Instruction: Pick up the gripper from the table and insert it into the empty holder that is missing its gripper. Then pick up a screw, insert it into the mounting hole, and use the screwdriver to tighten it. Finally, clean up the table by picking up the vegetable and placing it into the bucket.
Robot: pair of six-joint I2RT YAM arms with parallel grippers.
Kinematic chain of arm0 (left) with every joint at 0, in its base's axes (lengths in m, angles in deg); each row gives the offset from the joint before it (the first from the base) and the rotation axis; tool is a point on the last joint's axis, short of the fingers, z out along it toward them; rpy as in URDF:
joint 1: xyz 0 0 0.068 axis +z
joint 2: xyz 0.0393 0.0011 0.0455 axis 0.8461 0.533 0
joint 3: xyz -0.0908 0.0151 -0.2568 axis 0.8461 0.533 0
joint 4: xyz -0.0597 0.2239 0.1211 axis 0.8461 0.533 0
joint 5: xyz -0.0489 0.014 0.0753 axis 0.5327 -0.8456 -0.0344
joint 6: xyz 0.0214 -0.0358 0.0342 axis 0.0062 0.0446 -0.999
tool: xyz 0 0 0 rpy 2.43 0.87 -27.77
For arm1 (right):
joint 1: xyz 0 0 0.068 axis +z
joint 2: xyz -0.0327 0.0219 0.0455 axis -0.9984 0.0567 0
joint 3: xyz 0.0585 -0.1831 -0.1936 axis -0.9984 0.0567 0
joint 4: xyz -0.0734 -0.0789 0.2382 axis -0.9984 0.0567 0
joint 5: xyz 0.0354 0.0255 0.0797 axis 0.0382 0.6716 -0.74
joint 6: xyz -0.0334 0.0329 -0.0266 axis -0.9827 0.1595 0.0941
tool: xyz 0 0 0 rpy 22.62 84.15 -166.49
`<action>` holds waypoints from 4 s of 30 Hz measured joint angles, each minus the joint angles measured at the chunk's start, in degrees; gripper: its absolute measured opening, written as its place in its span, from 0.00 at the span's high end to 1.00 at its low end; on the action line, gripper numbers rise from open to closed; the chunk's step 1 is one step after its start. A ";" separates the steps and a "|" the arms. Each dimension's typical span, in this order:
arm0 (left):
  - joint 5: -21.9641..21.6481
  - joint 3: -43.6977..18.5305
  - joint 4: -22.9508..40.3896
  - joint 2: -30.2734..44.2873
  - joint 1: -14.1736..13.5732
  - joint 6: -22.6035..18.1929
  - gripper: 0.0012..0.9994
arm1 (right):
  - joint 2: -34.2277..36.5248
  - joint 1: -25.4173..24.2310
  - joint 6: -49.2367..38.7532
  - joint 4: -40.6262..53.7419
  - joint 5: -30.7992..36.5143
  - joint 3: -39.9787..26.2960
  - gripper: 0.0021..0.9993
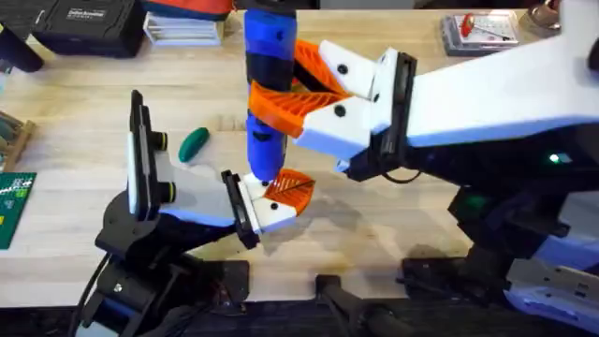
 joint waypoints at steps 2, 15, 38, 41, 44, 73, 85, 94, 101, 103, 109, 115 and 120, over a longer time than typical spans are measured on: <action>-0.01 0.00 0.00 0.00 0.00 0.00 1.00 | 0.43 0.00 0.44 -3.54 0.02 0.15 0.98; -0.01 0.00 0.00 0.00 0.00 0.00 1.00 | -0.08 -2.09 -4.86 1.49 5.00 -3.32 0.98; -0.01 0.00 0.00 0.00 0.00 0.00 1.00 | 12.44 -32.47 -66.98 46.72 22.77 -15.26 0.98; -0.01 0.00 0.00 0.00 0.00 0.00 1.00 | 18.36 -34.63 -72.85 46.70 25.77 -15.26 0.98; -0.01 0.00 0.00 0.00 0.00 0.00 1.00 | 23.40 -36.43 -75.87 46.70 27.14 -15.26 0.98; 0.01 0.00 0.01 0.00 0.00 0.00 1.00 | 26.29 -38.80 -55.50 61.11 29.42 -16.46 0.01; 0.00 0.00 0.01 -0.01 0.00 -0.22 0.26 | 1.13 -34.85 -39.29 85.29 29.58 -16.46 0.01; -0.08 0.00 -0.03 -0.02 0.00 -0.15 0.01 | -12.94 -24.21 -23.16 100.13 29.55 -16.46 0.01; -1.02 -0.06 -0.21 -0.02 0.00 -0.17 0.01 | -16.07 -20.12 -12.62 103.22 29.51 -16.46 0.01; -3.06 -1.01 1.53 0.00 0.00 -0.19 0.01 | -15.97 -19.66 -11.10 103.22 29.51 -16.46 0.01; -15.90 -10.76 15.35 0.63 0.00 -0.81 0.01 | -15.97 -19.34 -8.96 103.14 29.40 -16.46 0.01; -29.93 -21.68 25.29 10.46 0.00 -1.29 0.01 | -15.97 -19.34 -8.71 101.14 29.40 -16.46 0.01; -40.95 -31.41 35.82 24.31 0.02 -1.24 0.01 | -15.97 -19.34 -8.54 100.62 29.42 -16.46 0.01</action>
